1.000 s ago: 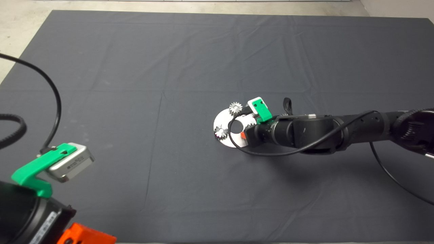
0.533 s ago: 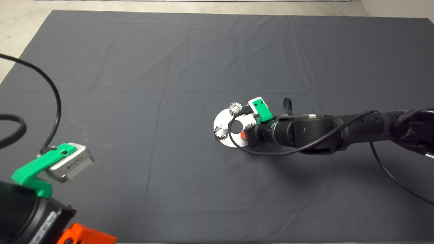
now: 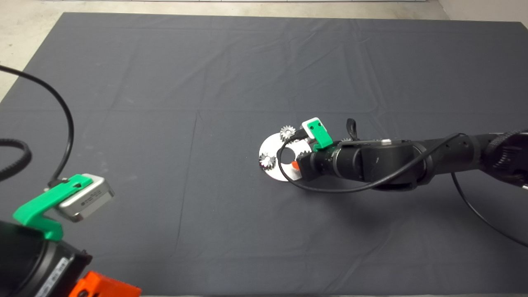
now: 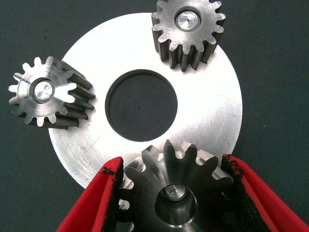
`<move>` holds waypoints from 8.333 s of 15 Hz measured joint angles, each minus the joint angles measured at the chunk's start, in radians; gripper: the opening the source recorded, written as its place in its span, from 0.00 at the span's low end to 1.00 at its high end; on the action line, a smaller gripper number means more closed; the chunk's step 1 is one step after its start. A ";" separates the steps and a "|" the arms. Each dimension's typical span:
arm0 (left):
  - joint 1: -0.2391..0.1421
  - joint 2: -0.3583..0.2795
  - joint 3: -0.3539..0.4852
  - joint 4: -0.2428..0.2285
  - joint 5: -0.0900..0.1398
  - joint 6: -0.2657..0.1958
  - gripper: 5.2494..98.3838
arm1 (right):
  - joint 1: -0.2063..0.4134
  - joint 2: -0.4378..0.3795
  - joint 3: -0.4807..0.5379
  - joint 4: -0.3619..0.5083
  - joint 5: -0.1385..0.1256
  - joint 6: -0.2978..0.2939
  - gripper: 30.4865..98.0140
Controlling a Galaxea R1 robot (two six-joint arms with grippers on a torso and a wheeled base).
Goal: Remove an incorrectly installed larger gear and replace it with the correct smaller gear
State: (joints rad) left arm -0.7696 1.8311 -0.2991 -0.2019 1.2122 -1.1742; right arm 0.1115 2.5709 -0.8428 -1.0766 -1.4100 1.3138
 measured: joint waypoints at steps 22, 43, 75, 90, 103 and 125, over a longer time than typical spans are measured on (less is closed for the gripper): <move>0.003 0.003 0.000 0.000 0.006 -0.041 0.99 | 0.052 -0.241 0.296 0.127 -0.120 0.121 0.28; 0.008 0.098 -0.005 0.000 0.011 -0.072 0.99 | -0.110 -0.391 0.334 -0.050 -0.124 0.094 0.28; 0.008 0.063 -0.007 0.000 0.012 -0.074 0.99 | 0.032 -0.387 0.312 -0.030 -0.122 0.094 0.47; 0.008 0.061 -0.006 0.000 0.014 -0.075 0.99 | 0.072 -0.274 0.101 0.008 -0.121 0.071 0.76; 0.008 0.061 -0.006 0.000 0.014 -0.075 0.99 | 0.077 -0.266 0.053 0.023 -0.119 0.071 1.00; 0.008 0.064 -0.006 0.000 0.014 -0.075 0.99 | 0.048 -0.282 -0.071 0.023 0.179 0.071 1.00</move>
State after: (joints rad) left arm -0.7619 1.8949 -0.3053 -0.2019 1.2262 -1.2487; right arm 0.1593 2.2889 -0.9136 -1.0540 -1.2311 1.3845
